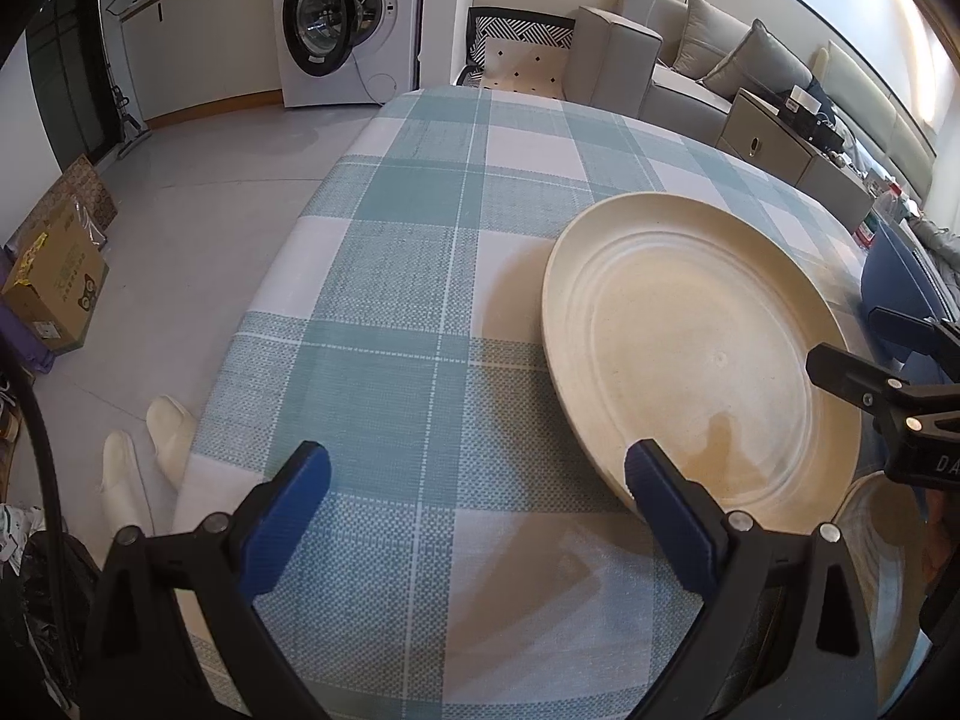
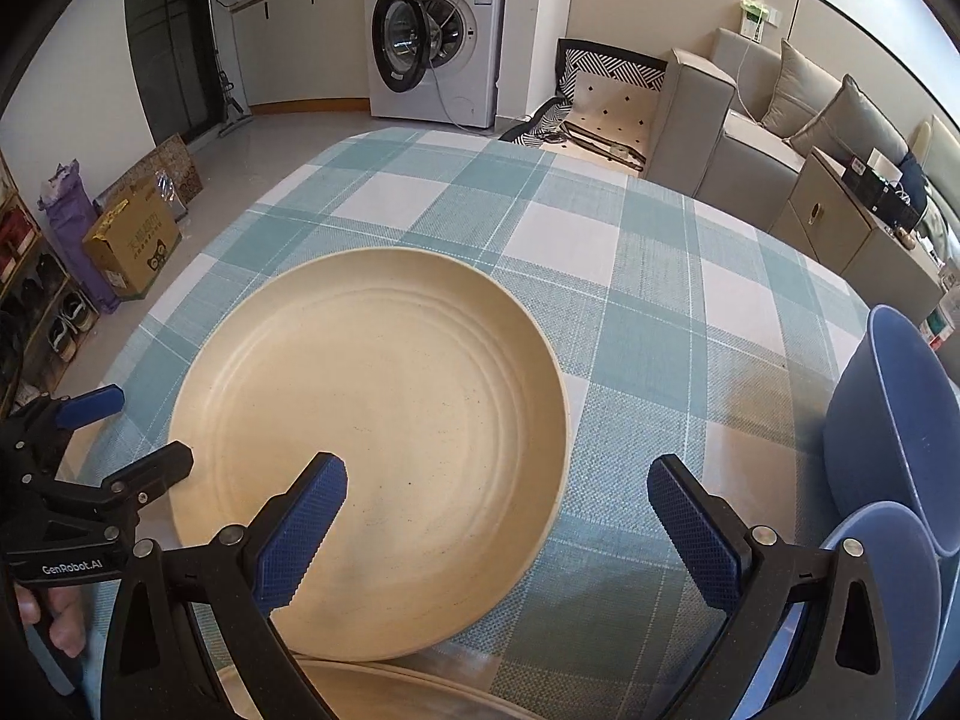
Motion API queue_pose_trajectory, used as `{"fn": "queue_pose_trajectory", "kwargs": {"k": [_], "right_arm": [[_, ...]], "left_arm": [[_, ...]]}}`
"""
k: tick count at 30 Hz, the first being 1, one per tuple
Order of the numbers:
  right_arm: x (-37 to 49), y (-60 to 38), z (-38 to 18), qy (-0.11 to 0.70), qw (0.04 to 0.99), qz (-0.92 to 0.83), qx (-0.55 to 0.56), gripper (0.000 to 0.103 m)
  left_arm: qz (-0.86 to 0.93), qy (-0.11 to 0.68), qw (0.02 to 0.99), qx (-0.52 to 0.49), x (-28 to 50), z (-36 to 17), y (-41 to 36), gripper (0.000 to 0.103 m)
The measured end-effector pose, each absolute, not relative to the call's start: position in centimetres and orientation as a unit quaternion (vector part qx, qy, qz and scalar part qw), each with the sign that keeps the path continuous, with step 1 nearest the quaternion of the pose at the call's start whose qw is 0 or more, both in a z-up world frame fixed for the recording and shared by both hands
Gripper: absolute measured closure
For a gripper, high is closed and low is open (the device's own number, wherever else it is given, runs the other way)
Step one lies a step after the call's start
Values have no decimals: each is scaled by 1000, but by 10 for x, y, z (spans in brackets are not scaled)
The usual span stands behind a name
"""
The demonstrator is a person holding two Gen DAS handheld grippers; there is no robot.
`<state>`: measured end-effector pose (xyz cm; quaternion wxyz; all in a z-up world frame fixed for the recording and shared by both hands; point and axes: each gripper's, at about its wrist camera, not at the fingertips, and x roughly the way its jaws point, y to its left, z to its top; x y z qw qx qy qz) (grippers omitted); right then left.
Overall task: Organize plates and bowls
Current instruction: 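Move both open tools toward the rim of the other cream plate, then close both tools on the rim of the cream plate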
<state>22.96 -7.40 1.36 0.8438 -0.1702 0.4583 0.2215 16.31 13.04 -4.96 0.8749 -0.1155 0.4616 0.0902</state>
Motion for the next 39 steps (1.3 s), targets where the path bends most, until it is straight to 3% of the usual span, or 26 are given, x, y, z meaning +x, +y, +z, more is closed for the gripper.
{"fn": "queue_pose_trajectory", "kwargs": {"k": [32,36,39], "right_arm": [[231,-61,5,456,836,248,-179,4],[231,-59,3,463,829,260,-175,21],[230,-58,2,464,827,262,-179,27]], "left_arm": [[103,463,872,-120,161,-55,145,4],[92,458,876,-117,161,-54,142,15],[77,456,879,-115,161,-53,138,34]]}}
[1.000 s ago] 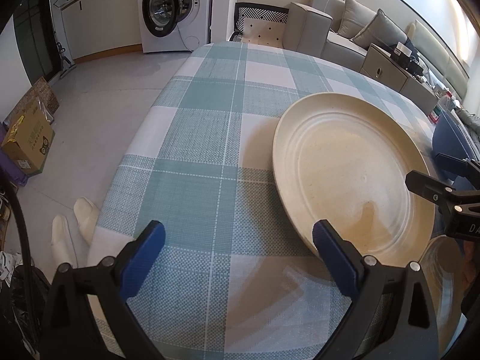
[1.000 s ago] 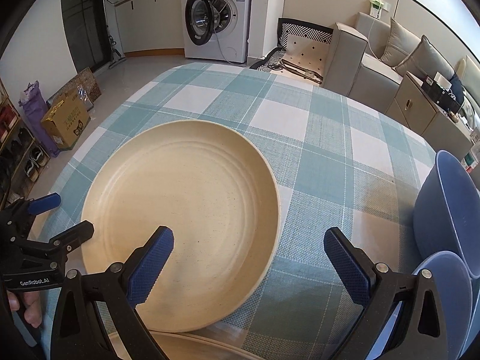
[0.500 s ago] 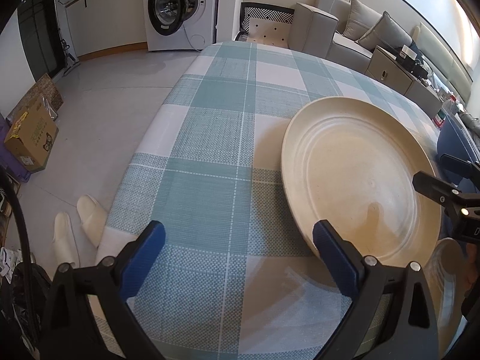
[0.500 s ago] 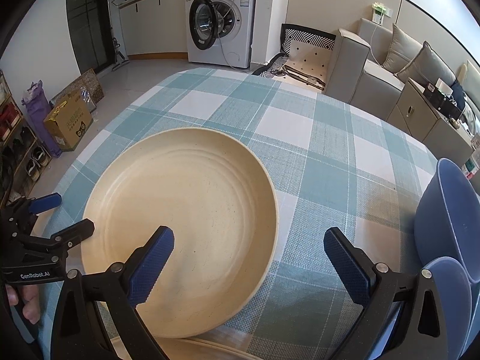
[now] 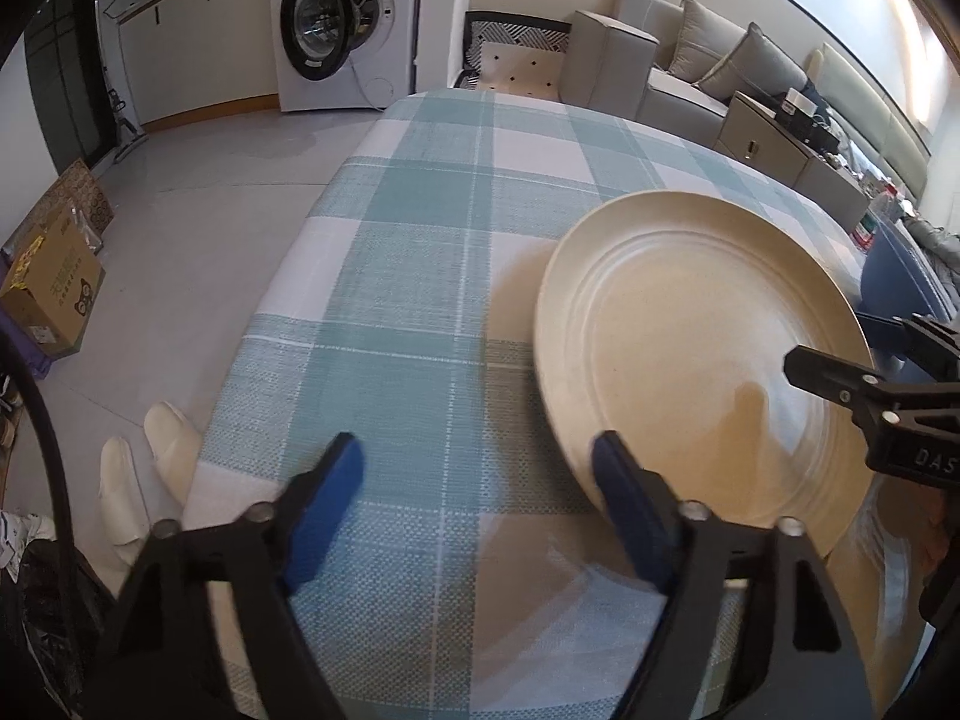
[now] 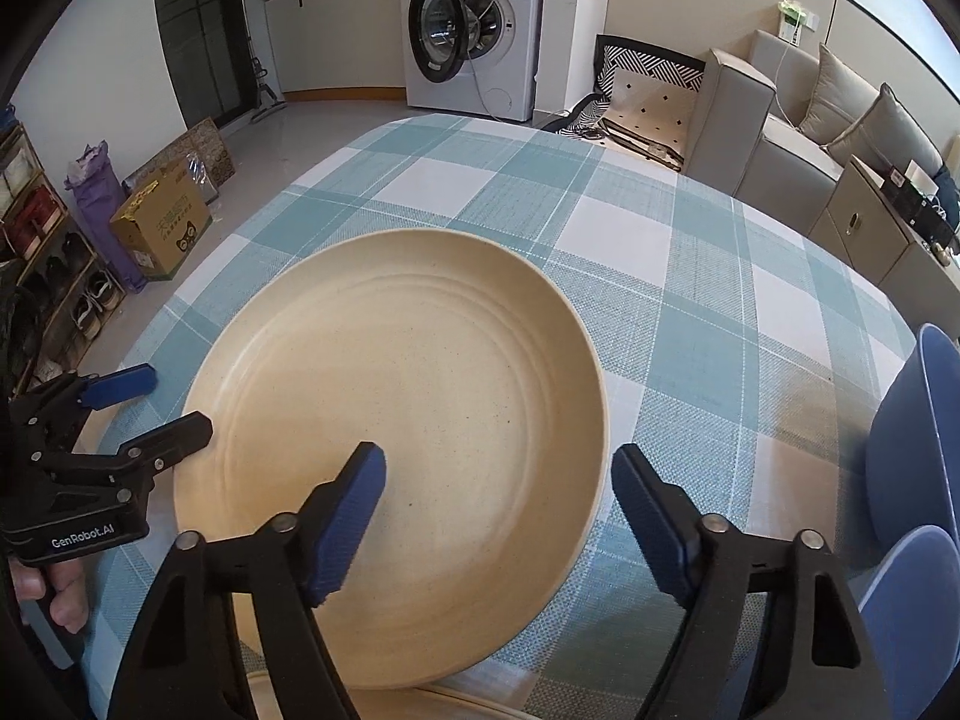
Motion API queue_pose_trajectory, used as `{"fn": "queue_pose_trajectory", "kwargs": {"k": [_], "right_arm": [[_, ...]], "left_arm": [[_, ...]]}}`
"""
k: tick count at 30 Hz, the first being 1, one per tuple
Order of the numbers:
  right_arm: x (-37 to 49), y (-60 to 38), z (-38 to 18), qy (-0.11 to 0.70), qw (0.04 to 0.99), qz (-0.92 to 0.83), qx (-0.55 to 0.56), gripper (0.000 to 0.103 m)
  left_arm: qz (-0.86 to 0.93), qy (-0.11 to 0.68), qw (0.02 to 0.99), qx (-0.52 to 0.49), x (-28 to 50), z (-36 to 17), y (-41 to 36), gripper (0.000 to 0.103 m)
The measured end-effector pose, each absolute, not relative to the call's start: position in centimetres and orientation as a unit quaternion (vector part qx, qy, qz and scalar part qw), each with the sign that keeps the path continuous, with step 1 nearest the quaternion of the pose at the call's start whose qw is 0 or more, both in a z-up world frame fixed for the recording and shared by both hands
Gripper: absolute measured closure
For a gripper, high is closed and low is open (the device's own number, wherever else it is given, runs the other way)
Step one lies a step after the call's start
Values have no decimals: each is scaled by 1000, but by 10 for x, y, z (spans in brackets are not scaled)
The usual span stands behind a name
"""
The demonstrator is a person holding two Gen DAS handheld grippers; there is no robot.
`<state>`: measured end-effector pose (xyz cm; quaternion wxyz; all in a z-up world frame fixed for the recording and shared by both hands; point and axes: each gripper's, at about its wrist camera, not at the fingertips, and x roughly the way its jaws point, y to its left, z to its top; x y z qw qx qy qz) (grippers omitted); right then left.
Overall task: Organize plates and bowls
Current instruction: 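Close both tools on the rim of the cream plate, then lift the gripped cream plate and carry it over the first cream plate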
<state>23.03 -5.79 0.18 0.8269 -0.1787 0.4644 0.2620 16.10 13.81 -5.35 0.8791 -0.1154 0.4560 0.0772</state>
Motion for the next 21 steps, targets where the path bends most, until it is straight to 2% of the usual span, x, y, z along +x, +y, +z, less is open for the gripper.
{"fn": "queue_pose_trajectory", "kwargs": {"k": [1,4,7,18,21], "right_arm": [[230,-58,2,465,826,263,-180,31],[229,-58,1,465,825,264,-184,42],[226,-57,1,462,825,266,-188,49],[217,-63,9,449,833,251,-202,51],[215,-65,13,445,836,248,-204,63]], "left_arm": [[79,455,880,-111,161,-53,137,43],[68,452,882,-112,161,-51,135,57],[58,452,883,-115,161,-50,134,65],[56,455,883,-106,162,-50,129,66],[56,455,882,-105,162,-50,129,66]]}}
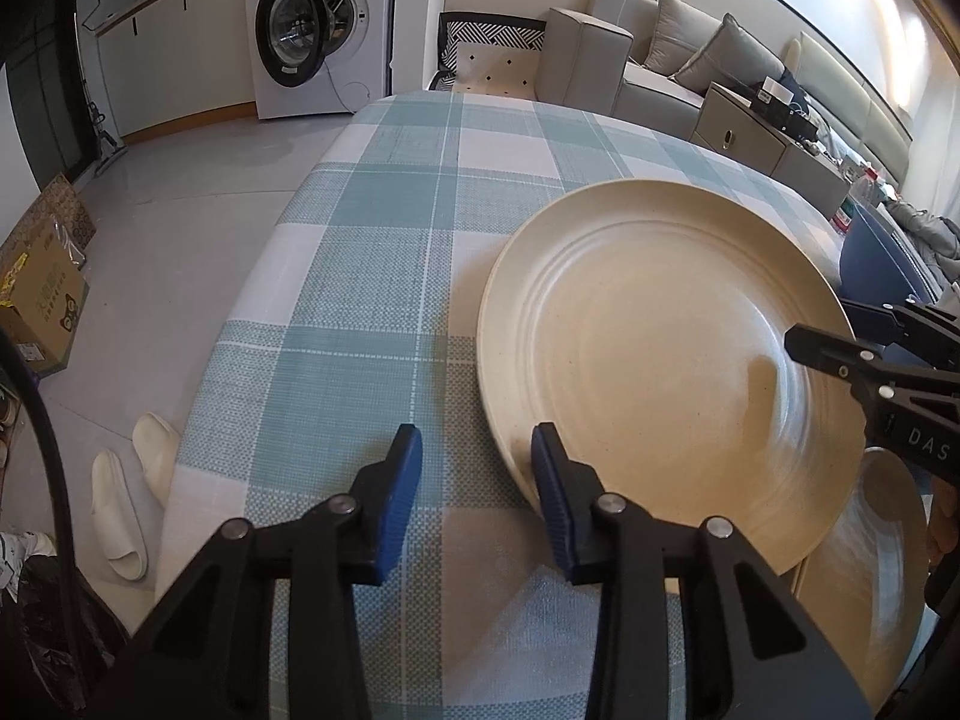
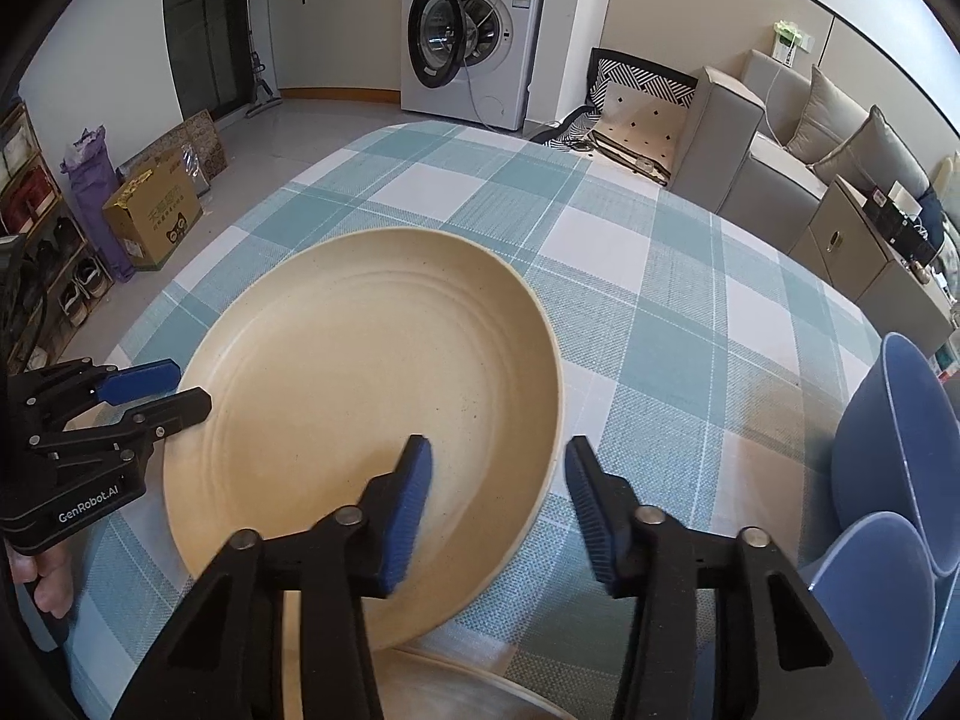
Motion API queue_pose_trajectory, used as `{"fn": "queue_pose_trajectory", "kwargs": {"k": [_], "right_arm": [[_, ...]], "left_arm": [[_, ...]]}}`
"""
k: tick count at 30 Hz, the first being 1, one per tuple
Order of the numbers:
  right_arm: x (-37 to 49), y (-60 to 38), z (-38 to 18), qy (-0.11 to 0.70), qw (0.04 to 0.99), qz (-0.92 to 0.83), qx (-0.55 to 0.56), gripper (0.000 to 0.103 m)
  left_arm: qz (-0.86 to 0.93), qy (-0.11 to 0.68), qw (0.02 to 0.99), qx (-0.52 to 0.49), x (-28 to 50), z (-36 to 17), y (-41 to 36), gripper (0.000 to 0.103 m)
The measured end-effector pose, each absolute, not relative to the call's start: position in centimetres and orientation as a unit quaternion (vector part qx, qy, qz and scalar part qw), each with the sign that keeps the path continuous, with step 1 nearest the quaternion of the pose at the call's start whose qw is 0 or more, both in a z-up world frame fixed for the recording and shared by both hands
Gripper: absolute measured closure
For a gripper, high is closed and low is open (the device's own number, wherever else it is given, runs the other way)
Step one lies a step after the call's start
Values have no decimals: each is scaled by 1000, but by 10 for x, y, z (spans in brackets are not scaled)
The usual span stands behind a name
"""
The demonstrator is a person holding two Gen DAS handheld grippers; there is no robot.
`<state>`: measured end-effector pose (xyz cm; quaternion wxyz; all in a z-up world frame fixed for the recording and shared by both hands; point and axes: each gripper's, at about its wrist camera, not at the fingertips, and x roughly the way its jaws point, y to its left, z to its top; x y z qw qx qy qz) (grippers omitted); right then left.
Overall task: Organize plates and bowls
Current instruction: 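Lift the gripped cream plate and carry it over the first cream plate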
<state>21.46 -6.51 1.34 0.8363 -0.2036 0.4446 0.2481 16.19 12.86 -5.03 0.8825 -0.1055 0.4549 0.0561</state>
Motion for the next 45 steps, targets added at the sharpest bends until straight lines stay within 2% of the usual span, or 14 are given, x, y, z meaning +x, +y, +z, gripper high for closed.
{"fn": "queue_pose_trajectory", "kwargs": {"k": [3,6,13,34,45], "right_arm": [[212,-65,16,437,840,245,-210,70],[210,-64,17,432,841,241,-217,72],[205,-64,16,432,838,248,-221,72],[214,-61,-8,469,819,238,-227,70],[211,-62,-4,456,825,252,-217,70]], "left_arm": [[56,456,883,-101,162,-51,127,66],[55,457,883,-97,161,-51,125,67],[40,459,882,-97,162,-51,120,73],[39,457,883,-94,162,-51,117,72],[34,456,885,-87,161,-50,112,73]]}}
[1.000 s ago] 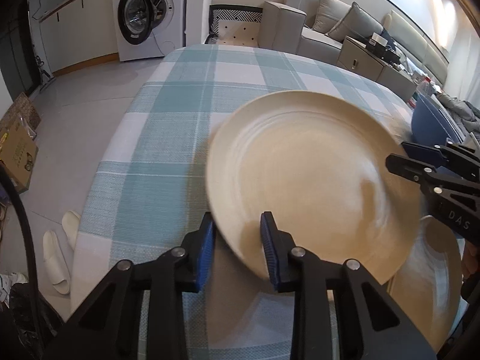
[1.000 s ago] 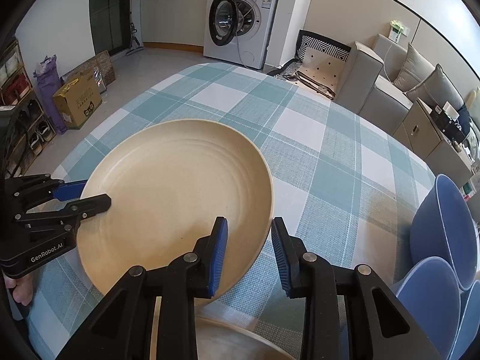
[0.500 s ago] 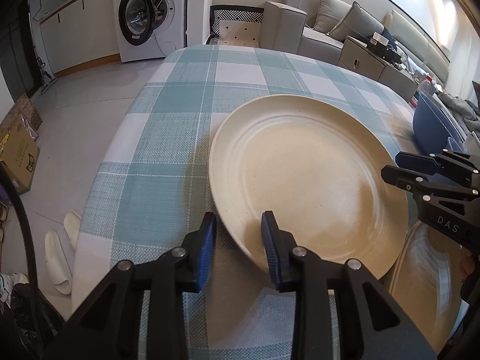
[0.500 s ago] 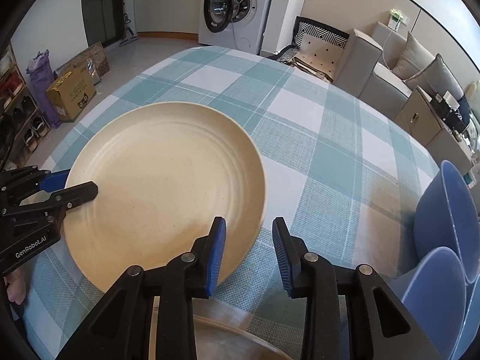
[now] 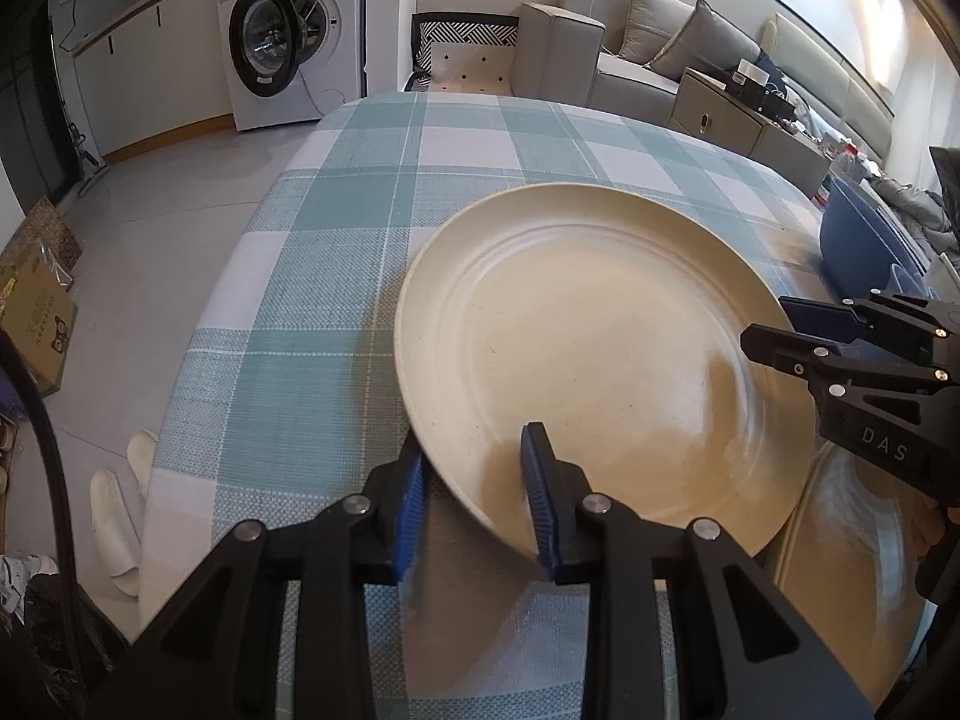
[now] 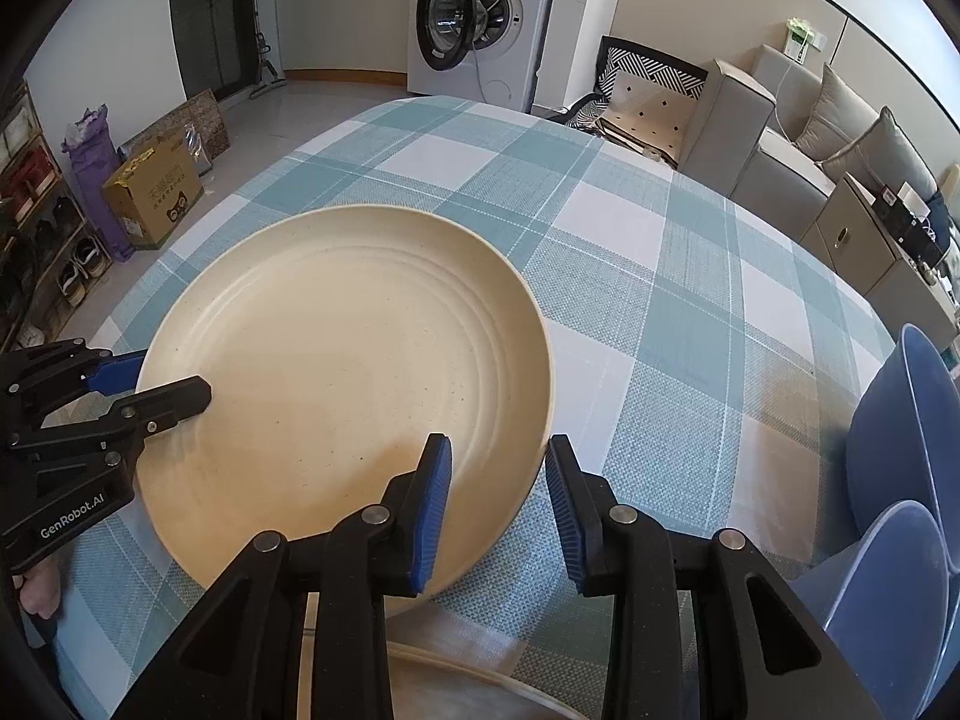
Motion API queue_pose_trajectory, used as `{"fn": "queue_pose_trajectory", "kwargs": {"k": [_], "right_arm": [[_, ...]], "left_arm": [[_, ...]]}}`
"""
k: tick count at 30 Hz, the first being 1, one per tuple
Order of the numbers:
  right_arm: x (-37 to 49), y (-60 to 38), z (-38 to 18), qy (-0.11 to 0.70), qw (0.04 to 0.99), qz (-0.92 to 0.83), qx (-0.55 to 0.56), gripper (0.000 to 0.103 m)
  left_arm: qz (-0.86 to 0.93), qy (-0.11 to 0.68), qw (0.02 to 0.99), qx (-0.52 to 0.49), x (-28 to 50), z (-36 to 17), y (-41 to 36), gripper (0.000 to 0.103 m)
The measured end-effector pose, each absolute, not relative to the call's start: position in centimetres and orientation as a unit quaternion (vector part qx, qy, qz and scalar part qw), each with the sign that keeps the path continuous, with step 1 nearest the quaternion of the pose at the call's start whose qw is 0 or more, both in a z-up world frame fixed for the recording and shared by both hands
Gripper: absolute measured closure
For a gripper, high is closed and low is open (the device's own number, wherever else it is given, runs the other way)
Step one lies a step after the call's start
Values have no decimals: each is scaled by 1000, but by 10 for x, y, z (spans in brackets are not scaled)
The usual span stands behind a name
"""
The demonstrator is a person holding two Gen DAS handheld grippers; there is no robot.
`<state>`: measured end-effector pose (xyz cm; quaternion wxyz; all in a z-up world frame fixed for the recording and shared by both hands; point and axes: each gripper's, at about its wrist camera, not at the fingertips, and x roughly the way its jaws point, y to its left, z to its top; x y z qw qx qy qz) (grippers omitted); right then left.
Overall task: Organize plates and bowls
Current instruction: 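Lift the gripped cream plate and carry it over the first cream plate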
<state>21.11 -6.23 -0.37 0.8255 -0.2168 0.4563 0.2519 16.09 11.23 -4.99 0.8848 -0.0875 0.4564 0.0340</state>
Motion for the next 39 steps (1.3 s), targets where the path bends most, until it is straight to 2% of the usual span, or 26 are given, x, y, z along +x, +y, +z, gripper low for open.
{"fn": "queue_pose_trajectory", "kwargs": {"k": [39], "right_arm": [[162,-113,63,392,870,248,-168,70]], "left_arm": [[11,400,914,-63,141,5,83,73]]}}
